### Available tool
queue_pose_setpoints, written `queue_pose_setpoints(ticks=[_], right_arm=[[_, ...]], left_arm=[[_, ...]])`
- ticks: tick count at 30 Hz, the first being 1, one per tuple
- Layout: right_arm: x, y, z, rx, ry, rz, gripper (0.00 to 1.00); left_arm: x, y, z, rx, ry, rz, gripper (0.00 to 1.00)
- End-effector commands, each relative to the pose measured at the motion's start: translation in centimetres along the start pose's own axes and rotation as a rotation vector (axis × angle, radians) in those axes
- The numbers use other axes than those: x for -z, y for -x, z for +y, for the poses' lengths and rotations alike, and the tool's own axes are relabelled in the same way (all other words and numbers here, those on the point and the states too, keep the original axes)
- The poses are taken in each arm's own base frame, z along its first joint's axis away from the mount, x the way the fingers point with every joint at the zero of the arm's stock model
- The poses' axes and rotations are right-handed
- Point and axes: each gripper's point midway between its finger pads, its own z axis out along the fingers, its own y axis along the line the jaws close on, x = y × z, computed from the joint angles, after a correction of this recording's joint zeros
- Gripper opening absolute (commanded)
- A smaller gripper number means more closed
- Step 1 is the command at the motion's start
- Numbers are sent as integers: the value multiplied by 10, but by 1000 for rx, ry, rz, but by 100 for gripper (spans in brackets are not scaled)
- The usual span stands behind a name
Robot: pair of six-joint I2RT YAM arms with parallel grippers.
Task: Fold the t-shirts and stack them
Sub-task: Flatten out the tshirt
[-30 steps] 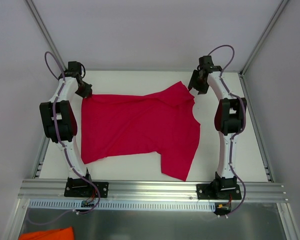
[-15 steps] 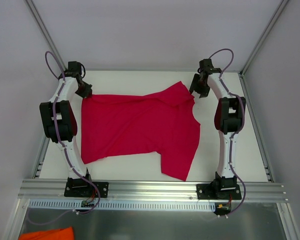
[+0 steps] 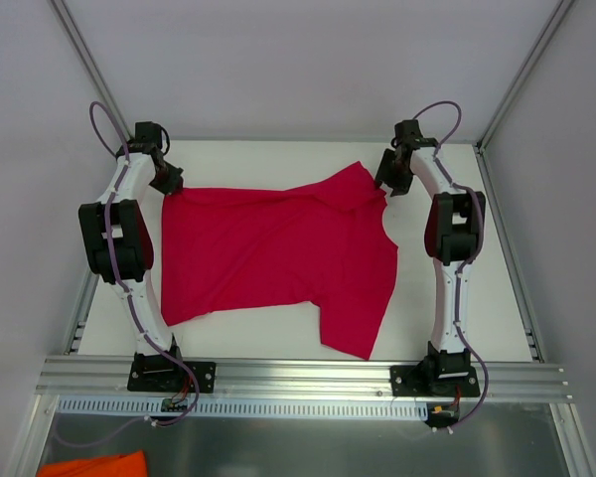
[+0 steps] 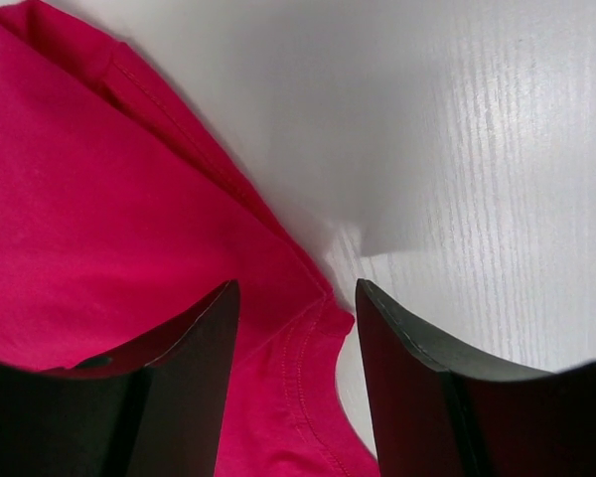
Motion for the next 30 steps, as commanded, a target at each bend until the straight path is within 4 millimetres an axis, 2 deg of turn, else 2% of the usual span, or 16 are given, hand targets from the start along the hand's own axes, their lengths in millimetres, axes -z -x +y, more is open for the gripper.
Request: queue_pose_setpoints(ticks=[1,3,6,7,8,9,10,14,18,22,23,30], right_arm=[[-6,-1,1,-31,20,13,54],[-9,-4,0,-30,21,27,53],[-10,-5,-1,-30,20,31,46],[-10,-5,0,-31,23,31,34],[-10,-6,1,-29,26,33,27],[-10,-6,1,-27,30,34,9],[-10,-6,2,-27,36,37,1],[-10,-8,1,2,42,46,1],[2,2,9,43,83,20,1],[24,21,19,88,113,-37,1],[37,30,23,94,124,-66,1],[90,61,36,140,157,-198,1]], left_arm=[[14,13,-4,-11,-31,-32,0],[13,12,-3,-15,-29,-30,0],[11,10,-1,-15,-24,-24,0],[10,10,0,-14,-21,-23,0],[10,9,1,-11,-21,-23,0],[9,8,2,-13,-19,-20,0],[8,7,2,-12,-20,-16,0],[5,1,5,-9,-17,-1,0],[3,-3,8,-3,-21,9,0],[1,-7,8,-5,-21,22,0],[1,-7,8,-4,-21,23,0],[3,-10,9,-7,-23,29,0]])
